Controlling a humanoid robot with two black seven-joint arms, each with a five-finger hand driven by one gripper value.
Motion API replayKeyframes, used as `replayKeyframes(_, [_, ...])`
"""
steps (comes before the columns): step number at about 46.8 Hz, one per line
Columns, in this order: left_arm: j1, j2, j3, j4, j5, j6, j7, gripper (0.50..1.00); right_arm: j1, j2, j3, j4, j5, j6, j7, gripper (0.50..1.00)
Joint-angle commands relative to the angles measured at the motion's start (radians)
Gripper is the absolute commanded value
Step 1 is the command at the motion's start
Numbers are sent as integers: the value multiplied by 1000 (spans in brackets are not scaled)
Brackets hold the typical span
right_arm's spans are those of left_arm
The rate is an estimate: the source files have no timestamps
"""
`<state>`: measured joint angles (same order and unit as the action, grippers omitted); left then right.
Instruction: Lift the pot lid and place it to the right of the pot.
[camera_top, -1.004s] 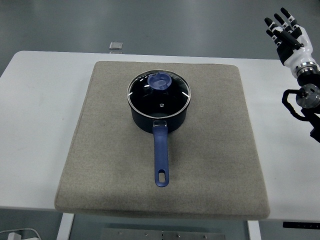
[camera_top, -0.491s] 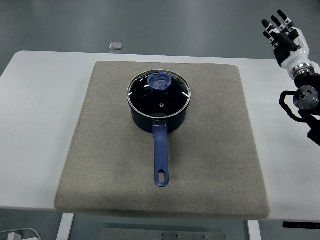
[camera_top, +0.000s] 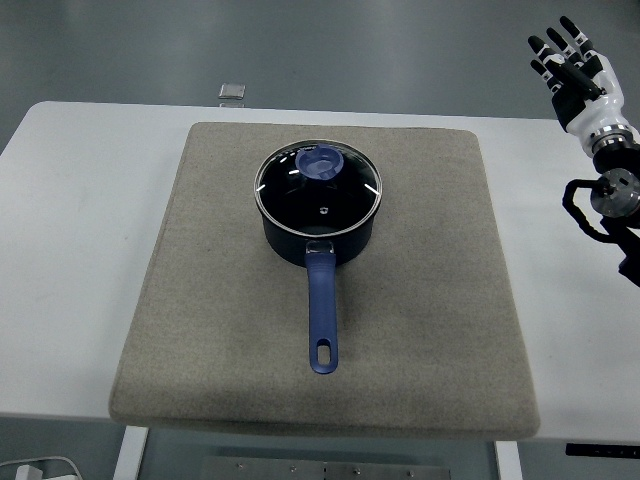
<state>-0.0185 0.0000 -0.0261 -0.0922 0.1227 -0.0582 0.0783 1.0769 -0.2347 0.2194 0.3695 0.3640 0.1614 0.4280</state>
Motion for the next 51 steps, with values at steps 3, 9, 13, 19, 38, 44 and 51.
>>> replayKeyframes(3, [0, 0, 0, 0, 0, 0, 0, 1000, 3, 0, 2, 0, 0, -5, 0, 911])
replayKeyframes(9, [0, 0, 0, 0, 0, 0, 0, 1000, 1, 2, 0, 0, 1, -5, 0, 911])
replayKeyframes(13, [0, 0, 0, 0, 0, 0, 0, 1000, 1, 2, 0, 0, 3, -6, 2, 911])
replayKeyframes(19, [0, 0, -1, 0, 0, 0, 0, 1000, -6, 6, 0, 2, 4, -7, 2, 911])
replayKeyframes(38, [0, 0, 0, 0, 0, 0, 0, 1000, -41, -15, 15, 3, -23, 1, 2, 909])
replayKeyframes(44, [0, 0, 0, 0, 0, 0, 0, 1000, -38, -38, 17, 3, -94, 4, 5, 909])
replayKeyframes(51, [0, 0, -2, 0, 0, 0, 0, 1000, -32, -44, 17, 3, -204, 0, 20, 909])
